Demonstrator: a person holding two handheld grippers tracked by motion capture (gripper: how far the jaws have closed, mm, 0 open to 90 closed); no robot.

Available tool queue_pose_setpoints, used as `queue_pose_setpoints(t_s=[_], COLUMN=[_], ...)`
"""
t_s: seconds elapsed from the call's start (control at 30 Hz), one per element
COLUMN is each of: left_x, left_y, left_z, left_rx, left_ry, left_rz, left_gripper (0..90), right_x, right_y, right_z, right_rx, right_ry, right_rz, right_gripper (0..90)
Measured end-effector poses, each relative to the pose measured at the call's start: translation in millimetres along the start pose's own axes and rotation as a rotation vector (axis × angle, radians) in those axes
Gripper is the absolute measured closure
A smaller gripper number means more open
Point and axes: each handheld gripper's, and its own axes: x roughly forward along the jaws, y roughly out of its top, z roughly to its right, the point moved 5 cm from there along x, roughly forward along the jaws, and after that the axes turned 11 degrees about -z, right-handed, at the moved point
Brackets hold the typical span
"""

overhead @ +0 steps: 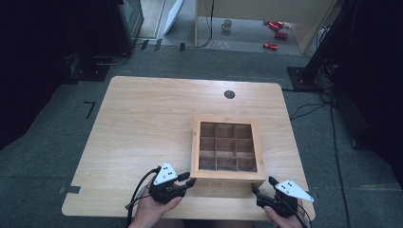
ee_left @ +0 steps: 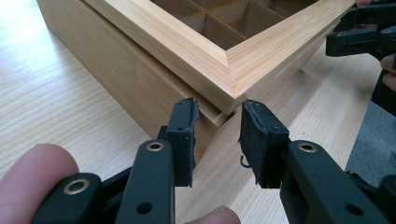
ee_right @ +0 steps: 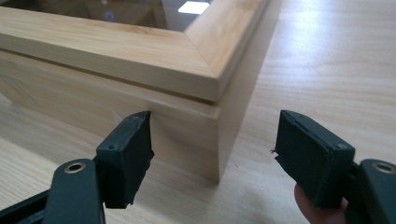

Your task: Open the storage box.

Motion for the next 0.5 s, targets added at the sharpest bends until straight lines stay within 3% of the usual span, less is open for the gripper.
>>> queue_pose_setpoints(t_s=[0.17,0.37,0.5], left_x=[-1.6,-2.0,-5.8], left_y=[1.9,3.4,1.1], left_z=[0.2,0.8,-3.1], left_rx=[0.001,0.008,0.004], left_ry=[-0.008,-0.005,0.008], left_rz=[0.01,0.009,0.038], left_gripper=[66.1,65.7,62.6], right_x=[-9.4,-7.0,-7.2], right_y=[11.4,14.1,16.8], right_z=[-2.8,-6.0,-8.5], right_rx=[0.019,0.009,-0.017], right_ry=[0.041,0.015,-0.006], right_rz=[0.045,0.059,0.069], right_gripper=[27.5,29.5,29.5])
